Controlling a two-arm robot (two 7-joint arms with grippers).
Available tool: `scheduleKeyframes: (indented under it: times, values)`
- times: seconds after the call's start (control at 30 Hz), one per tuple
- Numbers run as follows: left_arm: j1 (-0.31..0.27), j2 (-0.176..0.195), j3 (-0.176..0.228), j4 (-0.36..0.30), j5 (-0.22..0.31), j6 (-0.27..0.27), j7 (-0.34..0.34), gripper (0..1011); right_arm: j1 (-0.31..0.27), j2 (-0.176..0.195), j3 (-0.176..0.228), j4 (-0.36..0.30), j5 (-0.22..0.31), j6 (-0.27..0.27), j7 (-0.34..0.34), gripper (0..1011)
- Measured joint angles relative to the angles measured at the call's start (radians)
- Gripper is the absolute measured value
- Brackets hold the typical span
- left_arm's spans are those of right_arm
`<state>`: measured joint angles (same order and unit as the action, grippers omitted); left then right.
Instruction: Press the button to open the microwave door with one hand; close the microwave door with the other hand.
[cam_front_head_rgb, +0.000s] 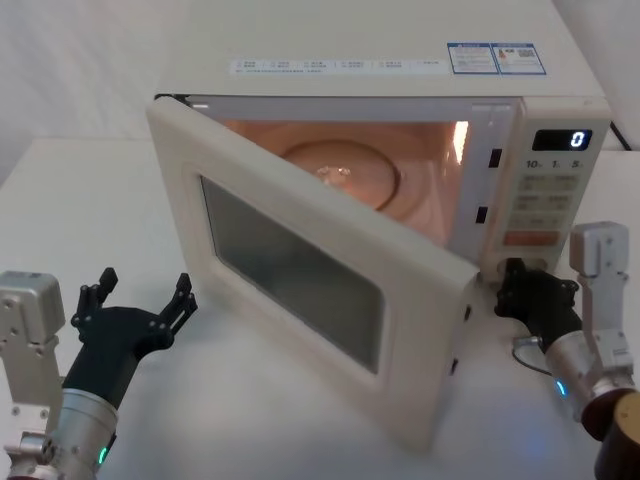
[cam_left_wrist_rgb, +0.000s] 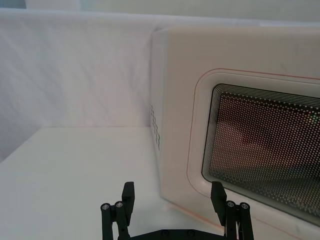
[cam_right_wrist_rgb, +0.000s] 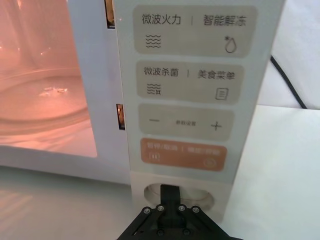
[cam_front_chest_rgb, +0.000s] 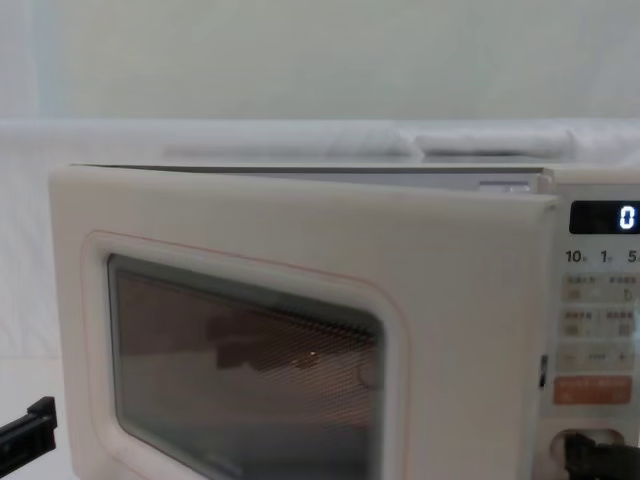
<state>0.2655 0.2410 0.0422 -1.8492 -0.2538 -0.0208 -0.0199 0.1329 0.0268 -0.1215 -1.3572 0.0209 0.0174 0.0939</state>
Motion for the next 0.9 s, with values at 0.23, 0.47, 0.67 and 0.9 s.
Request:
scheduleKeyframes:
  times: [0.23, 0.47, 0.67, 0.9]
  values:
    - [0.000, 0.000, 0.000, 0.000, 0.000, 0.000, 0.000, 1001, -0.068, 0.021, 0.002, -0.087, 0.011, 0.010, 0.011, 0]
    - [0.000, 0.000, 0.000, 0.000, 0.000, 0.000, 0.000, 1001, -0.141, 0.047, 0.007, -0.176, 0.024, 0.022, 0.027, 0]
    - [0.000, 0.000, 0.000, 0.000, 0.000, 0.000, 0.000, 1001, -0.192, 0.077, 0.011, -0.239, 0.034, 0.036, 0.042, 0]
    - [0.000, 0.000, 0.000, 0.000, 0.000, 0.000, 0.000, 1001, -0.230, 0.101, 0.035, -0.287, 0.042, 0.034, 0.041, 0]
